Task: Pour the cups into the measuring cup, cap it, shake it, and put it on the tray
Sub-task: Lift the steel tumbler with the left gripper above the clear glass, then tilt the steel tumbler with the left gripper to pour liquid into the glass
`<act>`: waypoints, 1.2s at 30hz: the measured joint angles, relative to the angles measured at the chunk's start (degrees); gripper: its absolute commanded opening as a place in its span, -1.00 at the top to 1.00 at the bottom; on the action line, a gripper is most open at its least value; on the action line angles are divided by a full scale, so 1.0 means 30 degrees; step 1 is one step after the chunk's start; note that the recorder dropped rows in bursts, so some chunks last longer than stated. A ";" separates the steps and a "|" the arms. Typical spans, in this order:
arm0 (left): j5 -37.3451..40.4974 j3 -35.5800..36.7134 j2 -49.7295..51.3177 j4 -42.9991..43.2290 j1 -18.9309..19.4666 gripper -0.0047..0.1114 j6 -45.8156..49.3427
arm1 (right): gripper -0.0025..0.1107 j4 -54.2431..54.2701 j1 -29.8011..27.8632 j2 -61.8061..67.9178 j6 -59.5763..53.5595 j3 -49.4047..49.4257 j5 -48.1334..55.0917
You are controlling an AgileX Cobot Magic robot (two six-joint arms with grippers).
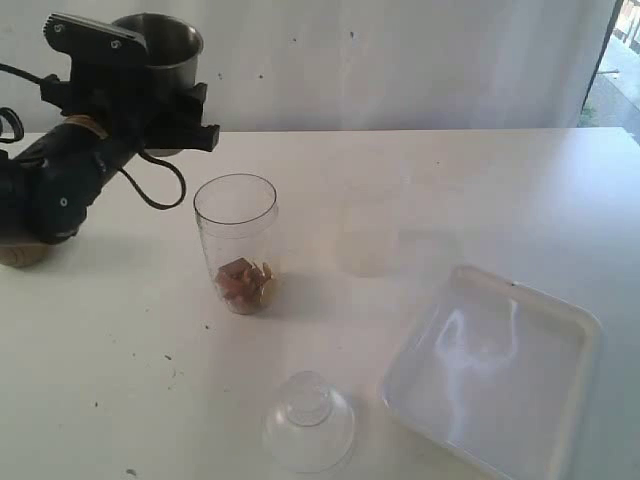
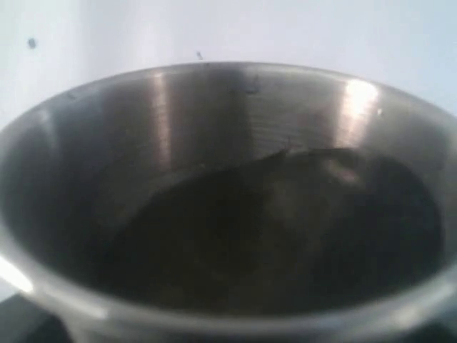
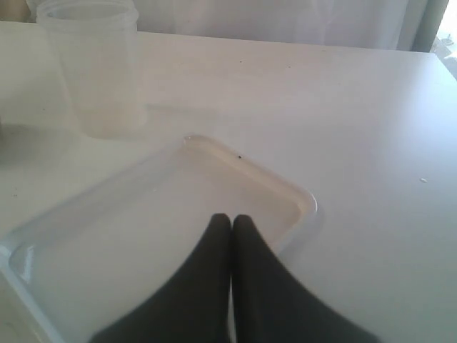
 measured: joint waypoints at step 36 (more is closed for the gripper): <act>-0.1562 -0.0385 0.1388 1.8310 0.3956 0.92 -0.4080 | 0.96 0.0000 0.0000 0.0000 0.0000 0.0000 0.0000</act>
